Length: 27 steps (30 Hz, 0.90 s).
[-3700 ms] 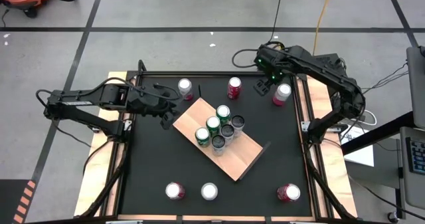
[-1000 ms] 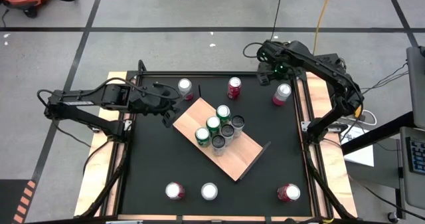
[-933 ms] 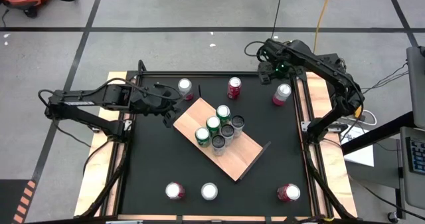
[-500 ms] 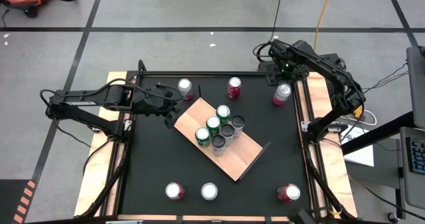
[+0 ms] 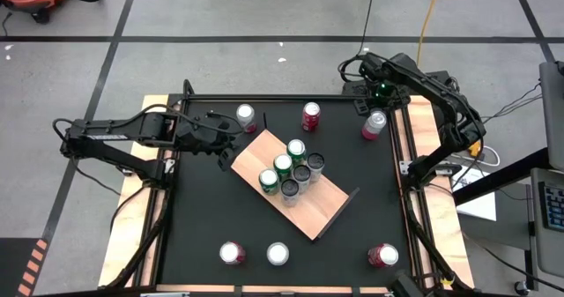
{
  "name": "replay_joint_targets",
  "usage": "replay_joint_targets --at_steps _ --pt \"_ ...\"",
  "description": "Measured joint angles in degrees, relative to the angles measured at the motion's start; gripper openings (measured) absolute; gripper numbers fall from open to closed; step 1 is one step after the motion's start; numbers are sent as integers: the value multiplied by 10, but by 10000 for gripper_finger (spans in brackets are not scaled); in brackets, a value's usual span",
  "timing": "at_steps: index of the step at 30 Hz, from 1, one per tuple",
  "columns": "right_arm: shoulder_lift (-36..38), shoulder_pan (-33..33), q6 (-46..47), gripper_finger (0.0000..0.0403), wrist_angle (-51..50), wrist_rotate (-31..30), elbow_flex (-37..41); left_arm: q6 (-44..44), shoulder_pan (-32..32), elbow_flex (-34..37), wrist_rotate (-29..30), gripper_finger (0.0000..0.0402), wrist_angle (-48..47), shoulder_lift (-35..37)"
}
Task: Place canned beverage on shelf
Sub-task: Put the top right white and pink soda can on the shelf
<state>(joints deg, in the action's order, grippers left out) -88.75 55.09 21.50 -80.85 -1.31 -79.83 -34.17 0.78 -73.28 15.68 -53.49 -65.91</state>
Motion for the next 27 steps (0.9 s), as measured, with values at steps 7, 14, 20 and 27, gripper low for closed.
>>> replay_joint_targets --at_steps 7,14,20,27 --pt "-12 8 -15 373 9 1 0 4 0 0 1 187 0 0" --pt "-41 7 -36 373 1 16 0 5 0 0 4 187 0 0" --pt "-44 3 -41 373 -11 16 0 2 0 0 5 187 0 0" --pt "-44 3 -49 373 -39 14 0 2 0 0 5 187 0 0"
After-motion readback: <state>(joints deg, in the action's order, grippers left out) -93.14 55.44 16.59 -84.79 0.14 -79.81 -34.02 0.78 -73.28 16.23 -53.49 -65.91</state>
